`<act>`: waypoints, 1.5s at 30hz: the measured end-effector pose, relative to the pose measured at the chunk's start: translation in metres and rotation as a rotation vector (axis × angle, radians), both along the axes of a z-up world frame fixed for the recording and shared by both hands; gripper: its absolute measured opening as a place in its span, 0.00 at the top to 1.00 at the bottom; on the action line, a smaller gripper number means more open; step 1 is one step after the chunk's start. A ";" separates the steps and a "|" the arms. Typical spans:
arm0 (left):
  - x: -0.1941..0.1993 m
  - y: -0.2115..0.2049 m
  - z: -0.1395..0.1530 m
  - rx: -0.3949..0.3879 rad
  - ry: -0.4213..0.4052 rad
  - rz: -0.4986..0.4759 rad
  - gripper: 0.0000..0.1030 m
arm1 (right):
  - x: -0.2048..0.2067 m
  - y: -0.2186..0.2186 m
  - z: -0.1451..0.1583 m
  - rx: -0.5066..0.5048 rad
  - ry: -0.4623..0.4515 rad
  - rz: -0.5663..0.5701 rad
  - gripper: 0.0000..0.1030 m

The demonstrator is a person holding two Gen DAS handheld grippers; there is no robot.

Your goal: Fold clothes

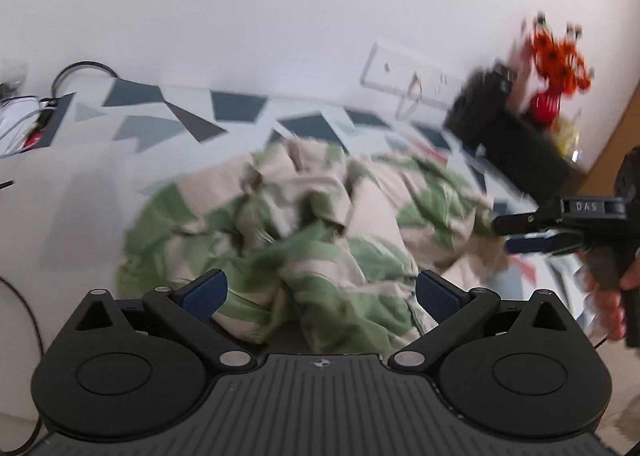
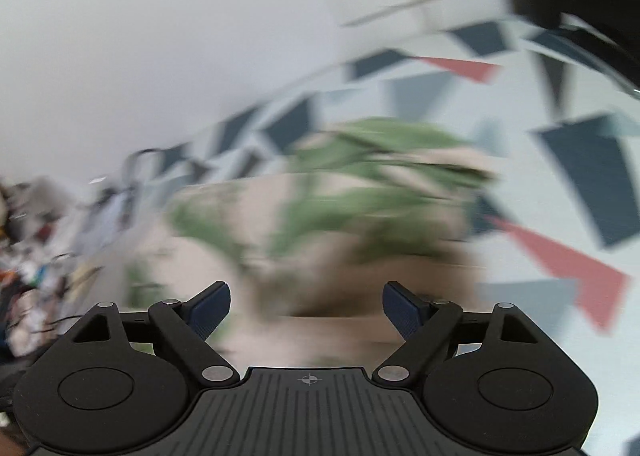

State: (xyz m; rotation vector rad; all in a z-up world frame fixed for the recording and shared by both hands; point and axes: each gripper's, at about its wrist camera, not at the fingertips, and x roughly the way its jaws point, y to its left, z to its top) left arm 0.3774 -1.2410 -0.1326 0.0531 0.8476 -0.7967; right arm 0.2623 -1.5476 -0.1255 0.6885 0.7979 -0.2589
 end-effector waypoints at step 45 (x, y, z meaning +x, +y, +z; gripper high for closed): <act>0.056 0.059 0.038 0.040 -0.052 0.523 0.79 | -0.068 -0.096 -0.037 -0.109 0.039 -0.258 0.53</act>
